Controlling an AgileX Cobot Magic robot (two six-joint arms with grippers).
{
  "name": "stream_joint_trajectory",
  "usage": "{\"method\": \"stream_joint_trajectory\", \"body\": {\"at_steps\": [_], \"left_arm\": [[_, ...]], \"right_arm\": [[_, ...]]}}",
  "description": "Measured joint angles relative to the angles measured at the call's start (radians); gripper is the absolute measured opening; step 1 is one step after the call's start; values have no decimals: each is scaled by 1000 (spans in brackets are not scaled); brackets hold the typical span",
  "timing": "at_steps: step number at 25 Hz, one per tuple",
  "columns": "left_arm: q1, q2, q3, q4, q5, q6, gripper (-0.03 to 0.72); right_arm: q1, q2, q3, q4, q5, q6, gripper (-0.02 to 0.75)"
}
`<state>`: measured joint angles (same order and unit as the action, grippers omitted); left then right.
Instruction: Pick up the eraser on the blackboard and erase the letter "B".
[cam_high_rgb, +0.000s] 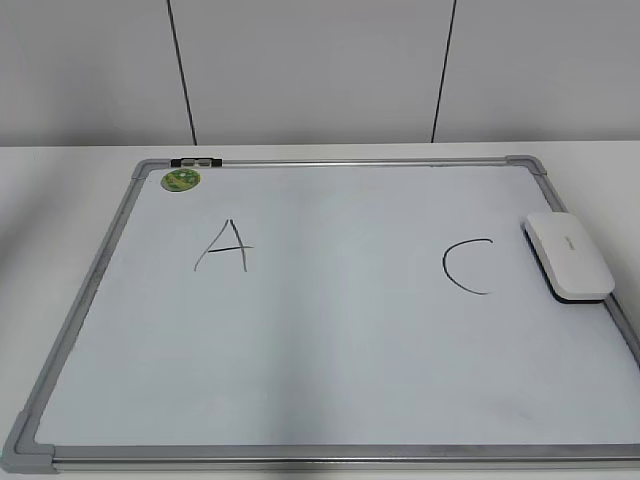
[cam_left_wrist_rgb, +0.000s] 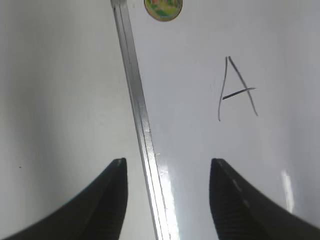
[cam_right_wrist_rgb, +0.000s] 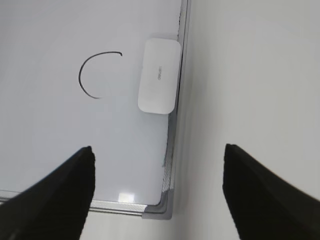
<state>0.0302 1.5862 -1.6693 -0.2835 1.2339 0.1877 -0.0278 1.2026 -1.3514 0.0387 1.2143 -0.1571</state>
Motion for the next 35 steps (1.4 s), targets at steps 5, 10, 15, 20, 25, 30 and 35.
{"method": "stream_joint_trajectory", "body": {"at_steps": [5,10,15,20,25,30,35], "left_arm": [[0,-146,53,4,16,-2,389],[0,-251,104,4,20,-2,389],[-37,-316,122,4,23,-2,389],[-79,-369,139,4,26,-2,389],[-80,-410,212,4,26,-2,389],[-80,-439,324,4,26,-2,389],[-80,-482,428,4,26,-2,389]], "right_arm": [[0,-191,165,-54,-2,9,590],[0,-390,349,-63,-22,44,590],[0,-647,548,-45,-25,76,590],[0,-877,728,-39,7,79,590],[0,-1041,818,-39,40,85,590],[0,-1077,840,-39,-23,85,590],[0,-1072,864,-45,-63,99,589]]}}
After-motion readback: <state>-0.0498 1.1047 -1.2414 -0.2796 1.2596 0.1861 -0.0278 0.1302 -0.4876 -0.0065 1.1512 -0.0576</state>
